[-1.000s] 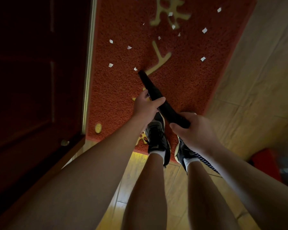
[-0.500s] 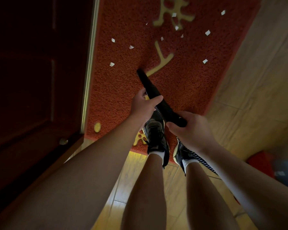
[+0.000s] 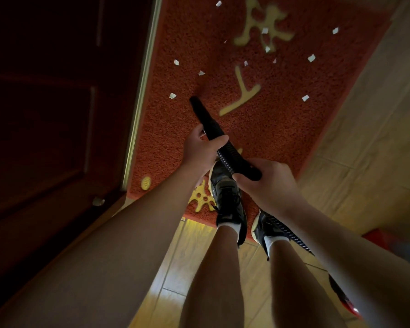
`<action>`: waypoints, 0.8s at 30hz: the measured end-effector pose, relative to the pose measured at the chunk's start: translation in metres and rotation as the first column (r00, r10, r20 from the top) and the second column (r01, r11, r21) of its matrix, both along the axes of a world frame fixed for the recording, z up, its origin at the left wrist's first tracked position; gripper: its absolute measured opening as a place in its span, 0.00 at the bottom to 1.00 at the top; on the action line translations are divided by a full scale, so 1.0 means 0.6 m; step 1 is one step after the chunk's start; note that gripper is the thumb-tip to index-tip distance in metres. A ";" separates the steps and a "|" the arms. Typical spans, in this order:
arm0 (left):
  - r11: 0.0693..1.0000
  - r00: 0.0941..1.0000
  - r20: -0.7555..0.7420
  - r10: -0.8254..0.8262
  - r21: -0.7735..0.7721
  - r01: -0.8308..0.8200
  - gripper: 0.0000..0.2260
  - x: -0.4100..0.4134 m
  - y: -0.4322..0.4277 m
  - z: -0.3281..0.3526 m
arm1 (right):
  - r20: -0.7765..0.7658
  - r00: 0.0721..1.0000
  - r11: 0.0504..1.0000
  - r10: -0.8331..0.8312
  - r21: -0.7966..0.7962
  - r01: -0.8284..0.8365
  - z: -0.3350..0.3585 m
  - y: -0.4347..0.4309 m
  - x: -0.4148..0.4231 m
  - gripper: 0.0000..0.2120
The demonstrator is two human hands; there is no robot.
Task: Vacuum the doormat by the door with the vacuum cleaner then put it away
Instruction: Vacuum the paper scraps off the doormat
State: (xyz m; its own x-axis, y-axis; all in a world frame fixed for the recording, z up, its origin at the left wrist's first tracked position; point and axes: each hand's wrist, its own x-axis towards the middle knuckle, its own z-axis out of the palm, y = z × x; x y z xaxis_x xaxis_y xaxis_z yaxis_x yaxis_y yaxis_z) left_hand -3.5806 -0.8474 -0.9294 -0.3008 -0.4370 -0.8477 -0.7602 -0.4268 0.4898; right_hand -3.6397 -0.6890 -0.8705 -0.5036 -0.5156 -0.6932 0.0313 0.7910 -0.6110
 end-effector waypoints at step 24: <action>0.997 0.997 -0.009 0.071 -0.033 -0.071 0.29 0.019 -0.054 -0.016 | 0.013 0.995 0.994 0.103 -0.042 -0.103 -0.027 -0.059 0.002 0.12</action>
State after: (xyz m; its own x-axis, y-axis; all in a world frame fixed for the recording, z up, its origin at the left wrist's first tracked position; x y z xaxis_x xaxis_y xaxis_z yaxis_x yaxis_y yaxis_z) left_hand -3.5690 -0.8800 -0.9393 -0.2745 -0.4850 -0.8303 -0.7246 -0.4633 0.5102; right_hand -3.6386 -0.7245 -0.8867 -0.4360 -0.5922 -0.6777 -0.0397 0.7649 -0.6429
